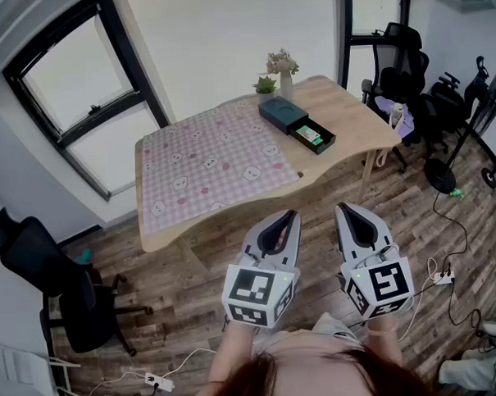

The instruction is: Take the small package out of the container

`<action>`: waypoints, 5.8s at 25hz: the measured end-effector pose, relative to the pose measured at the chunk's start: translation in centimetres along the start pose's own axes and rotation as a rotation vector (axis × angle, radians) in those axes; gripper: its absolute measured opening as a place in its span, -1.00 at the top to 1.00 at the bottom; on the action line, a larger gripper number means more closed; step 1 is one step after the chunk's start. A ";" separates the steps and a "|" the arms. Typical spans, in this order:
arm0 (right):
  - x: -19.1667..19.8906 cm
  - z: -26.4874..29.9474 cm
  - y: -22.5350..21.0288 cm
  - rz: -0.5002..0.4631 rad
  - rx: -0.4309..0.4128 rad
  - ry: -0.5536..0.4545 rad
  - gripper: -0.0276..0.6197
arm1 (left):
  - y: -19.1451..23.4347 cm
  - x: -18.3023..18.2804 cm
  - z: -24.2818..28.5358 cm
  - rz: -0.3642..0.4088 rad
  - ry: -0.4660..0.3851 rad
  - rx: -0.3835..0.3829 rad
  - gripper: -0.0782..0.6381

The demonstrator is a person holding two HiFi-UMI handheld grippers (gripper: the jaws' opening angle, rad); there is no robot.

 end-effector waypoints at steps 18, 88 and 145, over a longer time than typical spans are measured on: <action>1.5 0.7 -0.5 0.072 0.036 -0.023 0.91 | 0.7 0.8 1.4 -0.014 0.030 0.074 0.73; 8.7 19.4 -32.7 0.118 -0.071 0.055 0.91 | -1.4 1.4 39.9 0.077 0.131 0.044 0.73; 22.6 41.2 -42.4 0.232 -0.186 0.515 0.41 | 14.6 9.4 57.2 0.067 0.274 0.063 0.73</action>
Point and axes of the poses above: the fingertips, and each gripper's own axes: z forward along the fingers, y to its left, x out of its underside, the point moved 9 cm from there along -z, backward along the fingers, and after that the axes turned 15 degrees about -x, right-handed, at the moved point
